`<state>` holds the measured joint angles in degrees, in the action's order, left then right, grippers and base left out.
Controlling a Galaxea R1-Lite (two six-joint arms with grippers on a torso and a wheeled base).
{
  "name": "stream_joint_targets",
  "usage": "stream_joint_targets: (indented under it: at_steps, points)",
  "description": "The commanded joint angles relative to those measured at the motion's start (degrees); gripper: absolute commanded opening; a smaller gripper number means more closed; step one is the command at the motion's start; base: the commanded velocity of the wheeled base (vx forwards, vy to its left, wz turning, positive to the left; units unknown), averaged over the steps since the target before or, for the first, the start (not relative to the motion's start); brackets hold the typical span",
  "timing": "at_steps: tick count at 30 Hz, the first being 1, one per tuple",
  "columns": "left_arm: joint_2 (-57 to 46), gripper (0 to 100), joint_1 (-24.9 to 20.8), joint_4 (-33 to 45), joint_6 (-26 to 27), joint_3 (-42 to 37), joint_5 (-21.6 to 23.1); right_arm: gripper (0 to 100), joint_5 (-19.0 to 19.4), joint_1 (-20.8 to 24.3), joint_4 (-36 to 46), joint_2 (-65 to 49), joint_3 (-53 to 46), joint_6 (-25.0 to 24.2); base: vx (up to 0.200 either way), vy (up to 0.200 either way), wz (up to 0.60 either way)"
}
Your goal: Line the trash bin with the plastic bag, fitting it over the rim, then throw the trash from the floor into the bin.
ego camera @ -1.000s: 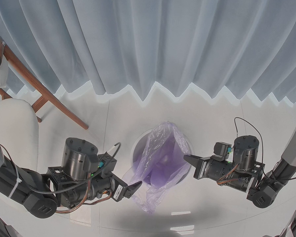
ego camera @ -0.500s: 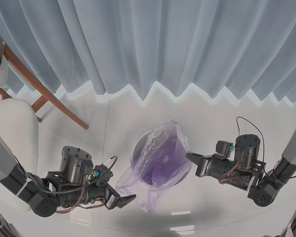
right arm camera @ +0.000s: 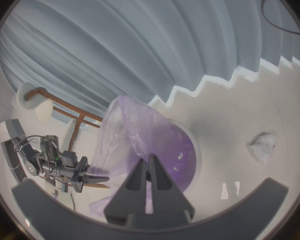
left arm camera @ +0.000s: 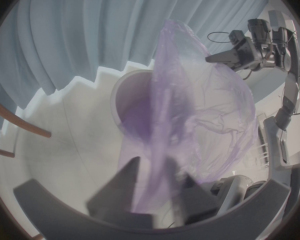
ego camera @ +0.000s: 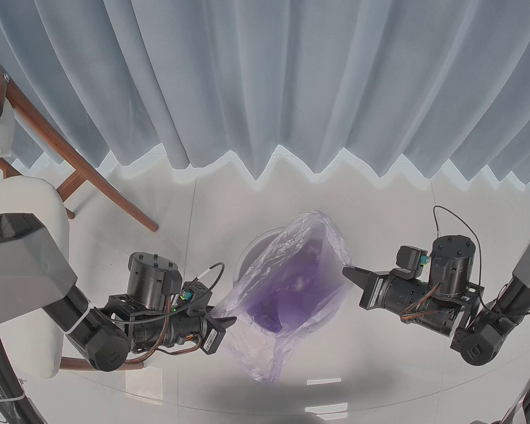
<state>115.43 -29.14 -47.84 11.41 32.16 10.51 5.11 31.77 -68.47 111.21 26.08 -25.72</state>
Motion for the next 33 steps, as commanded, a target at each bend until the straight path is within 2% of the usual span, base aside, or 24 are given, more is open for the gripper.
stream_joint_targets:
  at_steps: [1,4,7,10,12,14,15,16,20,25,31,33]
  points:
    - [-1.79,0,0.31,-0.33,-0.86,0.71,1.80,0,0.25,-3.56,0.10,-0.82,0.29,-0.12,0.000,0.000,0.00]
    - [-1.79,0,0.48,0.73,-3.06,4.93,1.88,0,1.40,-7.07,0.54,-0.82,1.43,-0.38,0.000,0.000,0.00]
    - [-1.61,0,0.13,2.75,-7.98,10.38,1.80,0,4.38,-10.32,2.03,-0.82,3.46,-0.47,0.000,0.000,0.00]
    - [-1.53,0,-0.04,7.85,-13.43,15.92,0.92,0,5.70,-13.58,6.25,-0.91,7.50,-1.26,0.000,0.000,0.00]
    - [-1.61,0,-0.40,12.50,-16.24,20.22,0.21,0,5.79,-15.16,10.64,-0.74,11.01,-4.16,0.000,0.000,0.00]
    - [-1.61,0,-0.57,15.76,-18.09,23.48,0.13,0,6.05,-15.60,13.54,-0.74,13.83,-6.01,0.000,0.000,0.00]
    - [-1.61,0,-0.57,18.83,-21.08,26.82,0.13,0,6.85,-15.68,16.62,-0.65,16.55,-7.24,0.000,0.000,0.00]
    - [-1.61,0,-0.57,19.71,-22.05,27.69,0.13,0,7.11,-15.68,17.41,-0.65,17.17,-7.41,0.000,0.000,0.00]
    - [-1.35,0,-0.48,21.56,-31.63,31.39,0.04,0,7.64,-15.77,23.83,0.32,23.14,-7.41,0.000,0.000,0.00]
    - [-0.21,0,0.48,21.73,-33.73,31.39,-0.05,0,7.64,-15.68,28.84,2.16,27.80,-6.71,0.000,0.000,0.00]
    - [-0.12,0,0.92,25.07,-34.09,31.39,-0.40,0,7.55,-15.77,31.74,5.24,31.05,-2.58,0.000,0.000,0.00]
    - [0.50,0,1.45,24.90,-35.84,31.65,-0.40,0,7.55,-15.95,31.74,7.26,31.93,-1.17,0.000,0.000,0.00]
